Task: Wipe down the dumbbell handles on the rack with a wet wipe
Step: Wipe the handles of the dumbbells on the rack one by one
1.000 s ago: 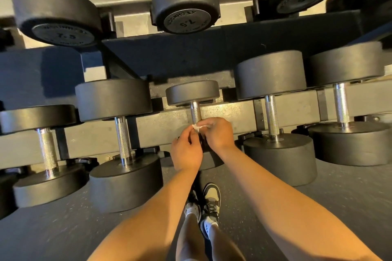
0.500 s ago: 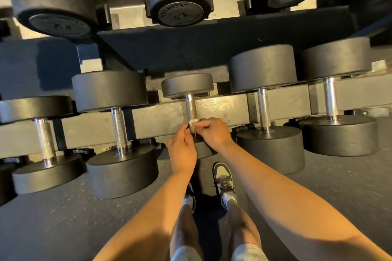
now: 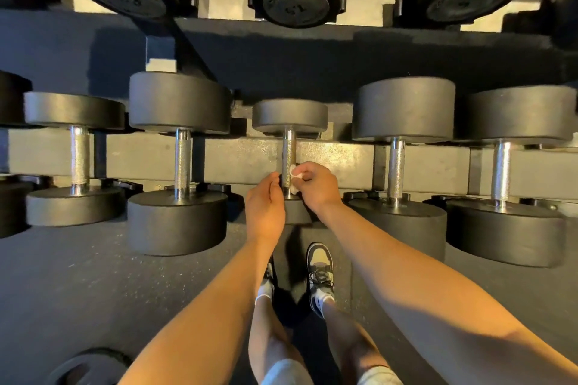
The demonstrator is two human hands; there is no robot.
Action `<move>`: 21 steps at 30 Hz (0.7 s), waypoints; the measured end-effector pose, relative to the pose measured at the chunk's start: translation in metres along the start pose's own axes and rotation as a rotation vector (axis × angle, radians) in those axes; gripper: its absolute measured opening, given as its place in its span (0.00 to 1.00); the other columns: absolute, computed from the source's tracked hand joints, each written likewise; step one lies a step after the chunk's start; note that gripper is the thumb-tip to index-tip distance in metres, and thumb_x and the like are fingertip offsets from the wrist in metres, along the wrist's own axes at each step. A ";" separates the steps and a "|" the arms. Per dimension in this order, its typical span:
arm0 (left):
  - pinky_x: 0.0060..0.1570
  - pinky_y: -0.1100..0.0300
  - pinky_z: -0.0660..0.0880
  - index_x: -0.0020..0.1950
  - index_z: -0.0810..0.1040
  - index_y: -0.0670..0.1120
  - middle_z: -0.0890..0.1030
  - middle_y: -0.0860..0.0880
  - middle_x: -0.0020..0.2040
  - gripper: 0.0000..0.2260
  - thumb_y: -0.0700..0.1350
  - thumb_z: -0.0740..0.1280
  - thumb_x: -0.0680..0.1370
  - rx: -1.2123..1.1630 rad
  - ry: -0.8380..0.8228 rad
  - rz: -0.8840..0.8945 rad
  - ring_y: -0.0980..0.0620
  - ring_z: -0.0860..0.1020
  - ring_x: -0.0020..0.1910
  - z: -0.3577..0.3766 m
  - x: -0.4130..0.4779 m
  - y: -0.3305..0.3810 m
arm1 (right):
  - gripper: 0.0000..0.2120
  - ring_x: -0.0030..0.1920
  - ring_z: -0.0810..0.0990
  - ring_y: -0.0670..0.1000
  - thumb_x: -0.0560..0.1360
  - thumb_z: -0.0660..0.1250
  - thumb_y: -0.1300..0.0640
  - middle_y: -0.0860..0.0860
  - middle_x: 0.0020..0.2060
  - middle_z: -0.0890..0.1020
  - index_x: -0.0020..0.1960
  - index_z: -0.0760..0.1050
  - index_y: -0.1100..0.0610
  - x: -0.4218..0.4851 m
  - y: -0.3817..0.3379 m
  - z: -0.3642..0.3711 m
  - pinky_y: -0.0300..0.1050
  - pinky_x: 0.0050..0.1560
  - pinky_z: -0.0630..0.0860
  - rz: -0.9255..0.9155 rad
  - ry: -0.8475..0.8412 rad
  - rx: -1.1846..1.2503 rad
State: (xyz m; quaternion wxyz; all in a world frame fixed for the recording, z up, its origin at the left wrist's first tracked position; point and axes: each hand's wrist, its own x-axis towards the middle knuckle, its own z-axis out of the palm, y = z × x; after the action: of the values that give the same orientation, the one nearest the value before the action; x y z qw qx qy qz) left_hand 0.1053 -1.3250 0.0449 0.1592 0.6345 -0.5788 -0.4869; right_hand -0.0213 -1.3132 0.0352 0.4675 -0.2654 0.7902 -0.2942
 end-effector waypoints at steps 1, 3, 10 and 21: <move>0.45 0.81 0.66 0.64 0.78 0.51 0.78 0.60 0.50 0.12 0.45 0.57 0.86 -0.007 0.024 -0.006 0.72 0.76 0.46 0.002 0.000 0.001 | 0.06 0.51 0.80 0.49 0.76 0.71 0.64 0.51 0.50 0.83 0.50 0.82 0.56 0.002 0.001 0.002 0.40 0.54 0.78 0.004 -0.016 -0.020; 0.44 0.82 0.66 0.65 0.78 0.46 0.77 0.61 0.47 0.13 0.43 0.57 0.86 -0.013 0.042 -0.005 0.76 0.74 0.44 0.005 0.001 -0.001 | 0.07 0.49 0.81 0.49 0.74 0.73 0.66 0.50 0.46 0.83 0.45 0.82 0.55 0.006 0.003 0.003 0.43 0.55 0.79 0.004 -0.043 -0.081; 0.44 0.74 0.69 0.66 0.78 0.44 0.76 0.60 0.45 0.15 0.42 0.55 0.86 0.063 0.008 -0.027 0.67 0.73 0.40 0.002 0.001 0.000 | 0.05 0.46 0.81 0.45 0.73 0.75 0.63 0.47 0.44 0.84 0.44 0.83 0.54 0.001 0.000 0.002 0.39 0.52 0.77 -0.030 -0.026 -0.101; 0.49 0.51 0.78 0.69 0.71 0.57 0.79 0.56 0.46 0.14 0.50 0.52 0.86 0.265 0.000 0.069 0.55 0.78 0.43 0.011 0.020 0.008 | 0.14 0.52 0.76 0.41 0.80 0.66 0.63 0.44 0.54 0.80 0.63 0.79 0.53 0.036 -0.025 0.006 0.24 0.52 0.70 -0.184 0.199 0.078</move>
State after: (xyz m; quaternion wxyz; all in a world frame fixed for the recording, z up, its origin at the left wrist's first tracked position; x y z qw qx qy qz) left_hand 0.0887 -1.3408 0.0376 0.0910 0.6296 -0.6596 -0.4004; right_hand -0.0270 -1.3566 0.0299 0.3677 -0.2878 0.7931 -0.3912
